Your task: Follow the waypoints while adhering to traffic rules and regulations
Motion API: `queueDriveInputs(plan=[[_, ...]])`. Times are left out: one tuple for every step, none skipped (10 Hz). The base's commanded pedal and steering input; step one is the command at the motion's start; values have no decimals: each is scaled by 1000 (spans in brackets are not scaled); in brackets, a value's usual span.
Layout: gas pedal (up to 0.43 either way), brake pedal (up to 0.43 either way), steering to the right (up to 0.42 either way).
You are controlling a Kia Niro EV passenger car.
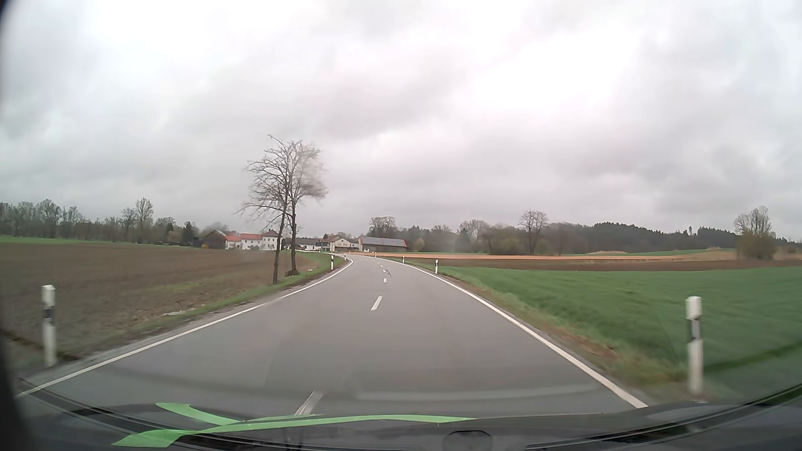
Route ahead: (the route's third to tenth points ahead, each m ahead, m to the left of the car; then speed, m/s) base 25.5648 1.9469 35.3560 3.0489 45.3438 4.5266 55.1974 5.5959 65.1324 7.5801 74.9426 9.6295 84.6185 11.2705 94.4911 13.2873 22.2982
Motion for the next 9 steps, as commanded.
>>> queueDriveInputs(plan=[[220, 0, -22], [220, 0, -23], [220, 0, -22], [220, 0, -21], [220, 0, -21], [209, 0, -21], [209, 0, -21], [197, 0, -20], [197, 0, -18]])
